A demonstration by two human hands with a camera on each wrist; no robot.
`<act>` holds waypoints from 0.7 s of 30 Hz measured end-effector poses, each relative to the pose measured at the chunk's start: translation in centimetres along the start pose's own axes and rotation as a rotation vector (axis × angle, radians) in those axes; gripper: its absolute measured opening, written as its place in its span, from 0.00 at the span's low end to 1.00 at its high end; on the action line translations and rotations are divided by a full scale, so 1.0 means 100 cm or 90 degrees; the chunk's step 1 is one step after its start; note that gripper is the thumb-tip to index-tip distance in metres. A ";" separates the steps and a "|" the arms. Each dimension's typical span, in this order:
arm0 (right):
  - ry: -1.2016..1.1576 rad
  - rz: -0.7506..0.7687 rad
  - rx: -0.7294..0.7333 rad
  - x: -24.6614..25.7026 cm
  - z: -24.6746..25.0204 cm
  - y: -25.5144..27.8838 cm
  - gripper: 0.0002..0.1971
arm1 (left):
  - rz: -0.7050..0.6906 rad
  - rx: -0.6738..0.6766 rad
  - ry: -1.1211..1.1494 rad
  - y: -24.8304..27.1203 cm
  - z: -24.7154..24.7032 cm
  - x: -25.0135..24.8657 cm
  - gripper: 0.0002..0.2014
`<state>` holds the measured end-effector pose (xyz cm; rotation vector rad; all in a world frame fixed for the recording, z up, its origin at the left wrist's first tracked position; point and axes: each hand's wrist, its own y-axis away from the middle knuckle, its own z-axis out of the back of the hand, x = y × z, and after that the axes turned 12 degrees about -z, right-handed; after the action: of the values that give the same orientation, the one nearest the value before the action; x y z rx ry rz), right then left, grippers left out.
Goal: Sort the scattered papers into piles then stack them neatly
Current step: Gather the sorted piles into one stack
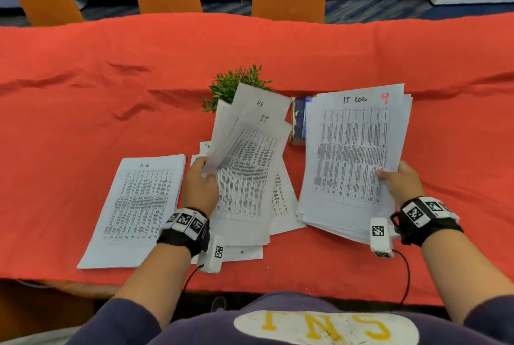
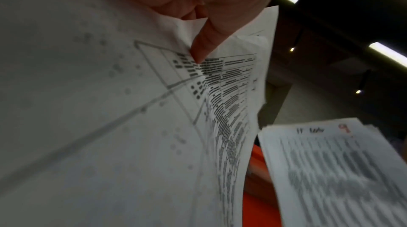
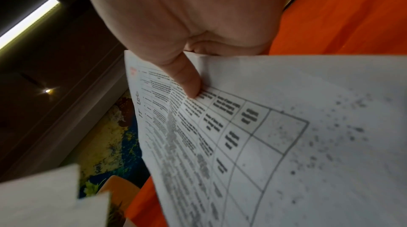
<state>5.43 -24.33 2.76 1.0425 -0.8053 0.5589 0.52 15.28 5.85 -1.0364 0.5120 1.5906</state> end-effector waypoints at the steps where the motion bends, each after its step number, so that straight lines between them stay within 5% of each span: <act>1: 0.004 -0.002 -0.008 0.000 0.004 -0.001 0.17 | -0.026 -0.008 0.005 -0.003 0.005 -0.007 0.11; 4: -0.009 0.005 -0.016 0.000 0.009 0.001 0.16 | -0.045 -0.018 0.087 -0.009 0.010 -0.025 0.08; 9: -0.080 0.007 0.045 0.006 -0.002 0.017 0.16 | -0.017 0.046 0.225 -0.008 -0.008 -0.046 0.15; 16: -0.122 -0.044 0.244 -0.006 -0.044 0.050 0.14 | 0.151 0.141 0.314 0.008 -0.056 -0.041 0.31; 21: -0.121 -0.104 0.259 -0.017 -0.051 0.052 0.15 | 0.204 0.209 0.227 0.016 -0.069 -0.021 0.20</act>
<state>2.16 -17.57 2.73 1.5393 -0.7798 0.4987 1.43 8.27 3.74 -1.0213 1.1915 1.5281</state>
